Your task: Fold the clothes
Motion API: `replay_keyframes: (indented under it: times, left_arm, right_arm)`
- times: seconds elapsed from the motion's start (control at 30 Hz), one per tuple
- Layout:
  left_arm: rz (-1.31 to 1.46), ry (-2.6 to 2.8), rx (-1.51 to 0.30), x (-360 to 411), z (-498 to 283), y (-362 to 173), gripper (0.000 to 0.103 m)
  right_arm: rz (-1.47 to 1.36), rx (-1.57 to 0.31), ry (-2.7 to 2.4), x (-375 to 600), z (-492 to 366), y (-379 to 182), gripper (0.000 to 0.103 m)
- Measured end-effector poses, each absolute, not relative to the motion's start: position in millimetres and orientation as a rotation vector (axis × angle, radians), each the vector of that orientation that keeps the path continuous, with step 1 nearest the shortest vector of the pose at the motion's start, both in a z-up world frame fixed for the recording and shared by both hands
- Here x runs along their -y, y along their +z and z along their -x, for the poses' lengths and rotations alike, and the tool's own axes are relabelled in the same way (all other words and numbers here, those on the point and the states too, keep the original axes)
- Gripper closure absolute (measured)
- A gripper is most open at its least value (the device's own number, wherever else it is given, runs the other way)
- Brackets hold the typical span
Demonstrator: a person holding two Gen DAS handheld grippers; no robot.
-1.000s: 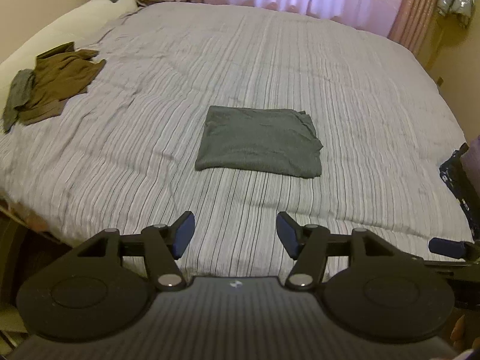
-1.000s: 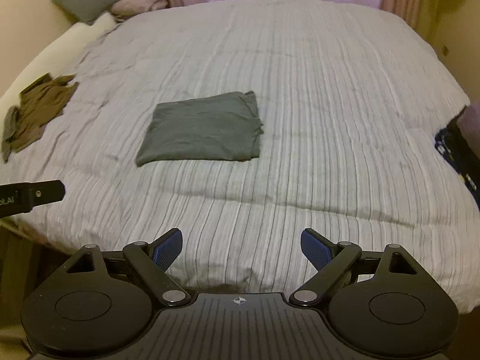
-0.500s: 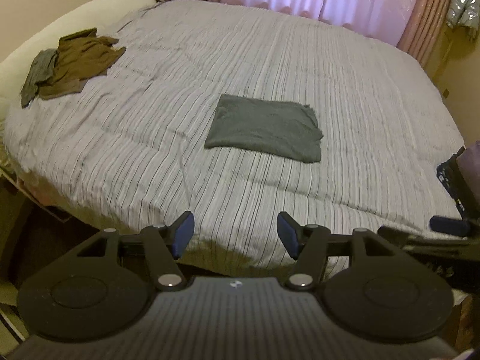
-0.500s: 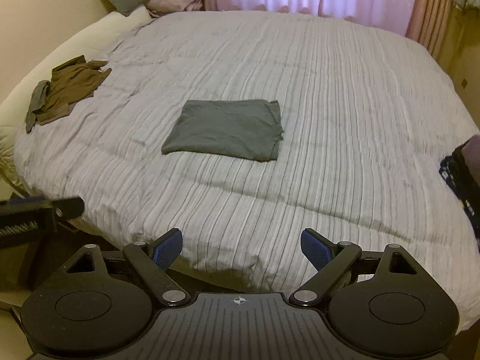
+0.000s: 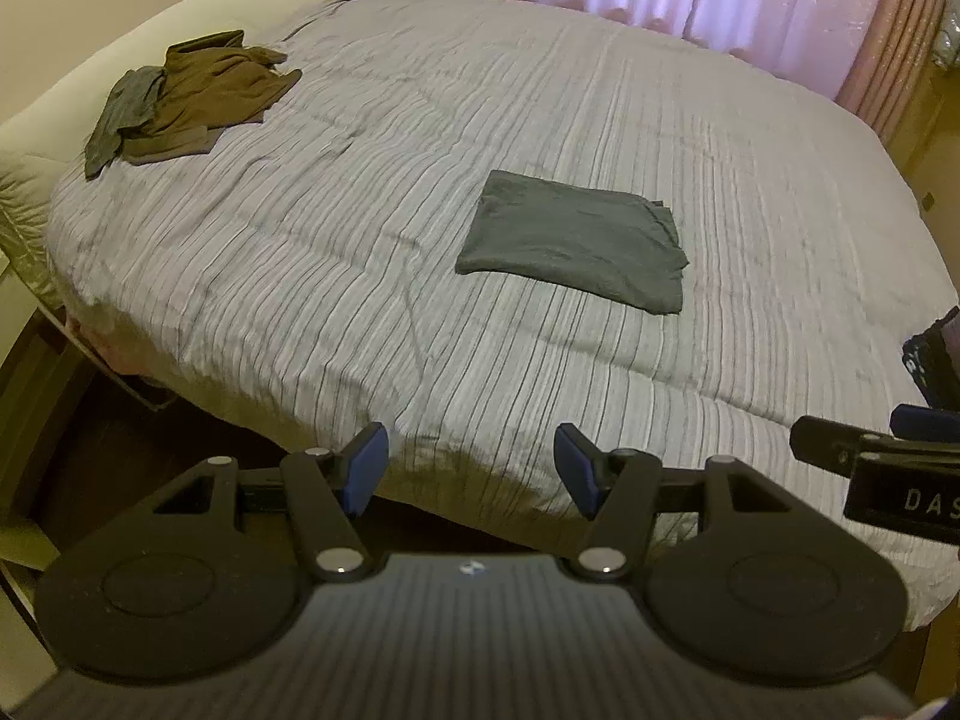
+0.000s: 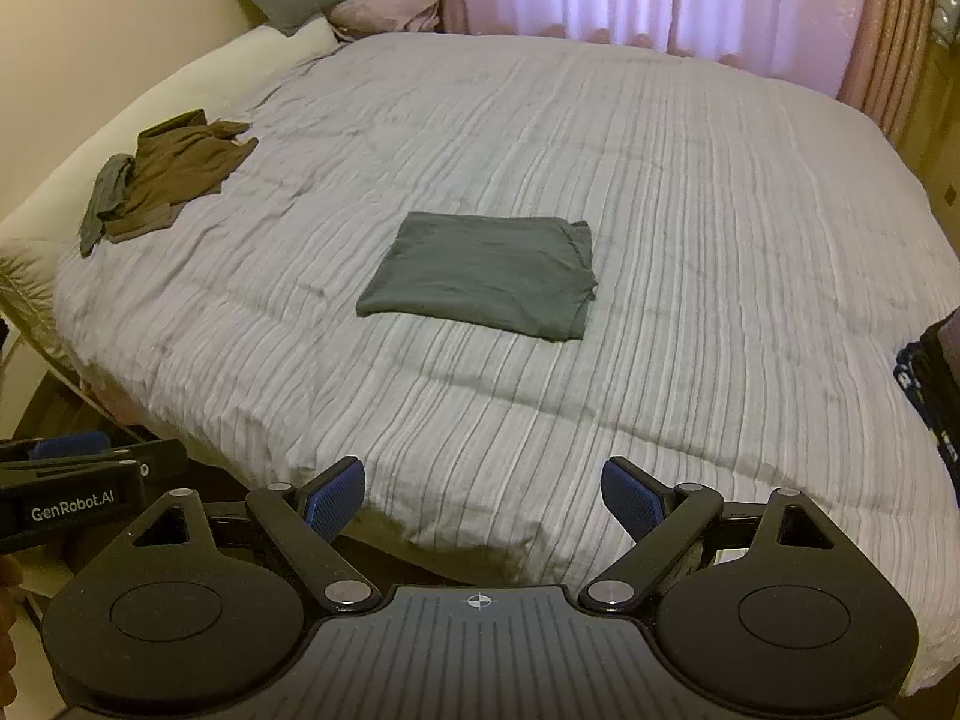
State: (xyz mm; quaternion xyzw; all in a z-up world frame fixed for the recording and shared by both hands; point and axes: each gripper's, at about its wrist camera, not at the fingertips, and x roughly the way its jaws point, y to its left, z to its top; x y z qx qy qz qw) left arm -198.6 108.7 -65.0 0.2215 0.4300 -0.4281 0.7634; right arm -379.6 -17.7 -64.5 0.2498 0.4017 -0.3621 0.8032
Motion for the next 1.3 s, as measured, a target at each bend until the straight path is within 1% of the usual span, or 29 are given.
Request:
replay_keyframes:
  times: [0.27,0.53,0.83,1.3]
  left_arm:
    - [-0.465,-0.907,-0.946,-107.1,197.8,-68.4,0.045]
    - [-0.471,-0.936,-0.929,-77.6,189.7,-67.7,0.045]
    - [-0.497,-1.015,-0.945,-11.4,171.0,-81.5,0.045]
    - [-0.577,-1.11,-0.982,113.0,70.4,-97.9,0.045]
  right_arm:
    - [-0.526,-0.874,-0.743,20.3,373.4,-66.8,0.014]
    - [-0.524,-0.868,-0.776,40.4,370.5,-67.6,0.014]
    - [-0.542,-0.882,-0.854,88.0,355.5,-74.5,0.014]
    - [-0.629,-0.941,-0.963,186.7,263.7,-80.7,0.014]
